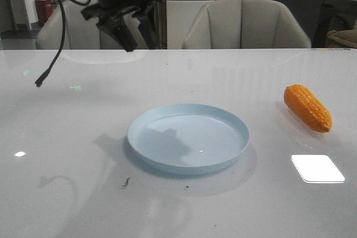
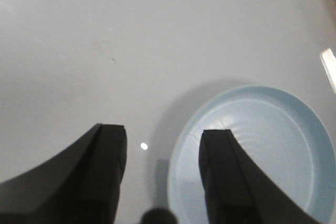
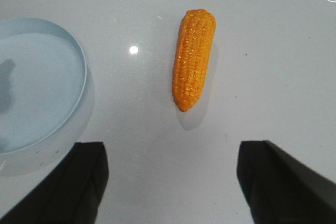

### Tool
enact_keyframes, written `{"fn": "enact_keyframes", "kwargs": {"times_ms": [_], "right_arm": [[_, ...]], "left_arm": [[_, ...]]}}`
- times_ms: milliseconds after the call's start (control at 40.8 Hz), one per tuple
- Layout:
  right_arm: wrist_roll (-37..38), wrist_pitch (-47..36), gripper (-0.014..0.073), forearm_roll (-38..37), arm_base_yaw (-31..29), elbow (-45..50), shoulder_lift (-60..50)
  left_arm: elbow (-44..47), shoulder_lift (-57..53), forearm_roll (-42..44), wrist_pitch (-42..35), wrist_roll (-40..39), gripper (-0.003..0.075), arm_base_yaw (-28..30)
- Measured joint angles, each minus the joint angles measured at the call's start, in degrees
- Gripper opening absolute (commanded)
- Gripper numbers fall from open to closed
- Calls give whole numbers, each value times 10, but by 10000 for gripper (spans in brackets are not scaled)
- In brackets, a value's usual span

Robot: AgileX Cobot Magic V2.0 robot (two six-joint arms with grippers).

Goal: Place corn on plate with both arms

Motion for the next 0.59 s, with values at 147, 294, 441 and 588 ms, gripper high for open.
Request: {"fn": "enact_keyframes", "kwargs": {"times_ms": [147,294,441,588], "right_arm": [[0,0,612,0,0,0,0],[0,1,612,0,0,0,0],[0,2,612,0,0,0,0],[0,2,612,0,0,0,0]], "left_arm": [[-22,-38,81,7,-21,286,5],[-23,-95,169,14,-47,230,14],[-25,-164,223,16,-64,188,23],[24,-245,242,16,-67,168,34]]}}
